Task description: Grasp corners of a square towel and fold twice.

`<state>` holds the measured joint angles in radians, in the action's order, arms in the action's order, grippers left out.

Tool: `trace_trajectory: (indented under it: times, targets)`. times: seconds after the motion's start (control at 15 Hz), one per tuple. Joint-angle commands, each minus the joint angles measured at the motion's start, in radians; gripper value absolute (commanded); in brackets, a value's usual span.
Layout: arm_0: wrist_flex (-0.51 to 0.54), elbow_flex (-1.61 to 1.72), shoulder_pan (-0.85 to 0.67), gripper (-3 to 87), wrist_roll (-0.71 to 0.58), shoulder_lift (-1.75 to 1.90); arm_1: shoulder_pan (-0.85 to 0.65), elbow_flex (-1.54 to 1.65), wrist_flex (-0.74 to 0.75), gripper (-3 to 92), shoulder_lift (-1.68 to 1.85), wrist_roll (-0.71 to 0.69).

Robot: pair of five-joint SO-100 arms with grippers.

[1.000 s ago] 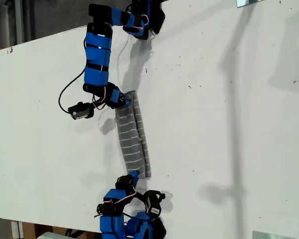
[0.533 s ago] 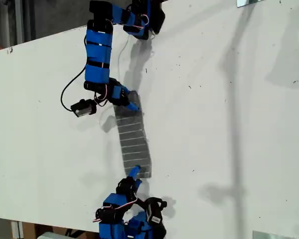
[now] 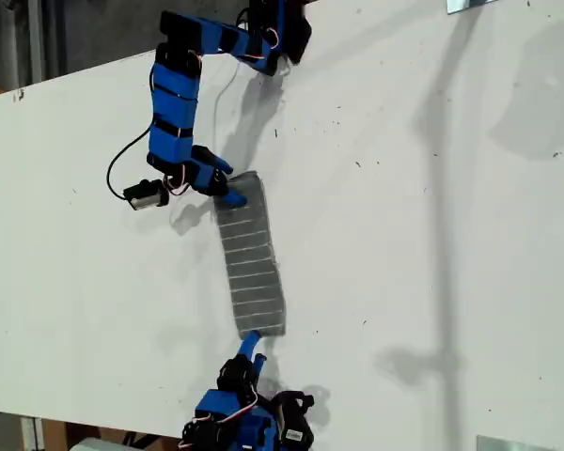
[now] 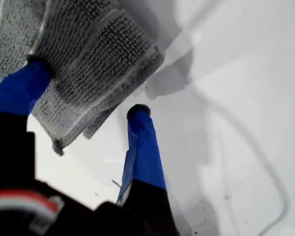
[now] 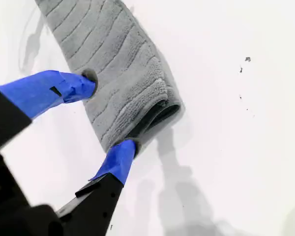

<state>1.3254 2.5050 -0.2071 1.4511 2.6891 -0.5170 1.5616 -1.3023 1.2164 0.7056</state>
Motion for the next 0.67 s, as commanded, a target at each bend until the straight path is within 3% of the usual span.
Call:
trace_trajectory:
  times: [0.0,0.07,0.13,0.2,0.6]
  targets:
    - [0.094,0.141,0.029,22.4,0.101,0.367,-0.046,-0.015,0.034,38.7,-0.046,-0.021]
    - [0.129,0.189,0.044,22.3,0.129,0.443,-0.061,-0.014,0.035,40.0,-0.072,-0.025]
    - [0.146,0.233,0.064,22.2,0.15,0.52,-0.072,0.0,0.035,31.8,-0.086,-0.032]
    - [0.16,0.276,0.083,22.2,0.16,0.618,-0.087,0.032,0.031,3.2,-0.087,-0.032]
    - [0.15,0.419,0.092,23.0,0.163,0.775,-0.198,0.673,0.187,-0.1,0.43,0.129]
